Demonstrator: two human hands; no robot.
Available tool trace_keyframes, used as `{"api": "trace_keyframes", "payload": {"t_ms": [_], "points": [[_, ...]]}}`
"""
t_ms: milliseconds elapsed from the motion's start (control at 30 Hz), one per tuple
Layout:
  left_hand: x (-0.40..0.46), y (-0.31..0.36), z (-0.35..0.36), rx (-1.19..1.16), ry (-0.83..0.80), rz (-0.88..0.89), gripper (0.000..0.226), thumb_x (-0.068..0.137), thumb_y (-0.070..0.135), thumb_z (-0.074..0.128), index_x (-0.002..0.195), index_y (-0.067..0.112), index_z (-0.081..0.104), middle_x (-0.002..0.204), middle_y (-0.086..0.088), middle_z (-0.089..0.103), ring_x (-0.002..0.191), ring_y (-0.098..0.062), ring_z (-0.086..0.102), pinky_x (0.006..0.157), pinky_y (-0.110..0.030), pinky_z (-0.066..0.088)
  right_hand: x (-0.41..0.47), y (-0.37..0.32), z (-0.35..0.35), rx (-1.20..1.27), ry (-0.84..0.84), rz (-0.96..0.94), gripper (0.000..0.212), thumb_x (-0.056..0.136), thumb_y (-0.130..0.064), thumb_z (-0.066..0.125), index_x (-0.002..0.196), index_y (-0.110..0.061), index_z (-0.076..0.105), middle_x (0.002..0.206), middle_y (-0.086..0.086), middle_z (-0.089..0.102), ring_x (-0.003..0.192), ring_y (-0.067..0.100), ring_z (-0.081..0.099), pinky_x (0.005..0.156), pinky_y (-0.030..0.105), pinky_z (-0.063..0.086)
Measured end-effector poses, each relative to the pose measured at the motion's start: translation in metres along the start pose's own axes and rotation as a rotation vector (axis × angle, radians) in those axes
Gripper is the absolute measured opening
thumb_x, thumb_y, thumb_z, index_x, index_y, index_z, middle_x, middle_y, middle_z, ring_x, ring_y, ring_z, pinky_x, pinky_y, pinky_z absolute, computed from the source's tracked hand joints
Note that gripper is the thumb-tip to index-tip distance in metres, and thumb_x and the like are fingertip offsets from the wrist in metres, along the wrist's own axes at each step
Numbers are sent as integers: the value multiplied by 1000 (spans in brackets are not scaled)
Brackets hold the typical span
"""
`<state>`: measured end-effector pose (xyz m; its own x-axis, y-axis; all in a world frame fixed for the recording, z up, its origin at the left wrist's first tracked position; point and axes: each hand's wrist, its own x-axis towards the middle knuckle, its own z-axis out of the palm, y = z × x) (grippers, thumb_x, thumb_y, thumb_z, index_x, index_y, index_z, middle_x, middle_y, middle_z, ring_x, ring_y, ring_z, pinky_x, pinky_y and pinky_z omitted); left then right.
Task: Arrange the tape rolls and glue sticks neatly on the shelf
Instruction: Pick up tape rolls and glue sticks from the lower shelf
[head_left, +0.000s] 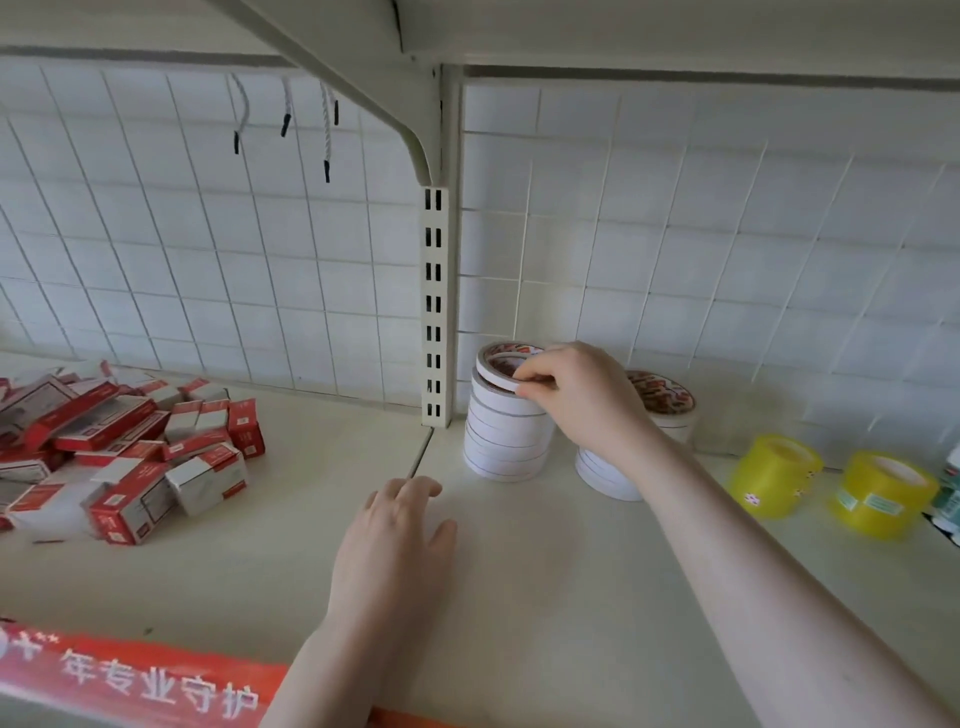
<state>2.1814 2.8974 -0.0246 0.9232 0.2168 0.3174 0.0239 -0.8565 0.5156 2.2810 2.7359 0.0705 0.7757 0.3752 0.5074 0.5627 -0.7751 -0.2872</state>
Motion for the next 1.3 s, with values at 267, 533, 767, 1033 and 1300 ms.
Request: {"api": "trace_keyframes", "payload": {"t_ms": [267,533,767,1033,1300], "points": [[3,0,0,25,-42,-1,34,92,33,47,125,29,48,127,12,46,119,-9,41,87,-21,33,2,7,1,65,-48,43,9,82,-14,63,83,-10,72,77,4,64,80,20,56,71,31,39],[3,0,-1,33,-51,2,32,92,32,47,123,29,49,126,12,46,117,-9,42,84,-21,34,7,9,-1,104,-109,32,11,82,-17,66,90,-20,74,79,-8,59,84,14,56,74,29,41],[2,1,-1,49,-58,1,30,91,28,47,120,29,51,122,11,48,114,-11,44,81,-22,34,9,11,2,158,-143,41,8,82,-20,68,88,-22,73,86,-3,67,86,17,60,82,34,46],[2,0,-1,29,-60,1,28,91,28,46,118,28,53,121,11,49,113,-11,45,82,-22,36,12,12,1,168,-153,13,8,82,-23,69,89,-24,74,86,-1,66,84,18,60,81,34,46],[3,-1,-1,43,-58,17,26,92,28,46,117,28,54,121,11,49,113,-10,44,81,-20,34,11,15,6,180,-141,-26,8,83,-21,68,89,-22,73,85,1,65,84,18,59,80,35,45]]}}
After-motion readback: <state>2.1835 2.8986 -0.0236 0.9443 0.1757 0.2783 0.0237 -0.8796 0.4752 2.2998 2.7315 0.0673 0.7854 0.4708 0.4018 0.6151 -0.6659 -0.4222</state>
